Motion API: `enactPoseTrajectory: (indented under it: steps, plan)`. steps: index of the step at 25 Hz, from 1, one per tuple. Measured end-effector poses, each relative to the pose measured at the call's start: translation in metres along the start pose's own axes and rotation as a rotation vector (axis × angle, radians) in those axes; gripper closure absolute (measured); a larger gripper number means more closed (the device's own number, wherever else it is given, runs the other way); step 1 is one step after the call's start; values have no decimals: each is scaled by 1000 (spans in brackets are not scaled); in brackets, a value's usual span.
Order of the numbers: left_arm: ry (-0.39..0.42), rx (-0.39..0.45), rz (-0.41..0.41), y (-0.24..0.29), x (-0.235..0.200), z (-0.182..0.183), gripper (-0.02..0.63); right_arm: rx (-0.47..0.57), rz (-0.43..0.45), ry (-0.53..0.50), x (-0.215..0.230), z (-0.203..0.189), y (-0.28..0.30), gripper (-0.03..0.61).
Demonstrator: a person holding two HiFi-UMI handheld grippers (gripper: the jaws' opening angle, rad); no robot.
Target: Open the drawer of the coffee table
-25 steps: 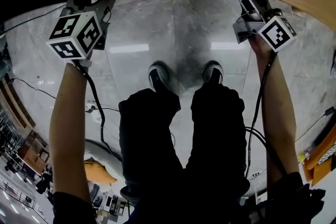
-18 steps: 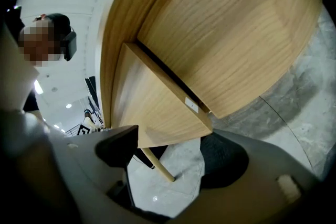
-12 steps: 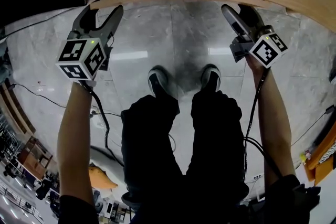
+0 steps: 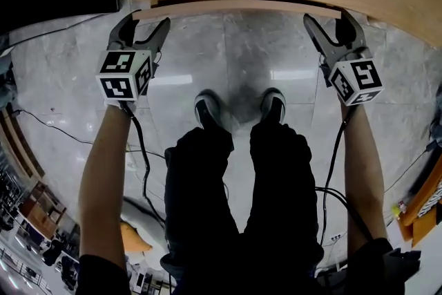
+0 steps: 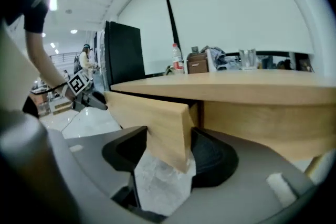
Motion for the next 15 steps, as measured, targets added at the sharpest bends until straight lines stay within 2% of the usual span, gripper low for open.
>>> enactPoseTrajectory:
  steps: [2,4,9,15]
  plan:
    - [-21,2,5,2,1,1,313,-24,-5,-17,-4,3,1,314]
    - [-64,5,6,2,1,1,313,-42,-27,18,-6,3,-1,325]
    - [-124,-40,-3,-8,7,-6,313,-117,-39,47,-17,-4,-12,324]
    - [-201,-89,-27,-37,29,-36,313,-201,-34,65,-41,-22,-41,324]
Point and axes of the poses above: the fingertips, and each gripper's own axes: y forward along the fingers, x to its right, z out of its top, the point moved 6 cm from there along -y, backward along the fingers, and after that the axes turned 3 degrees about y, right-handed, at the moved point
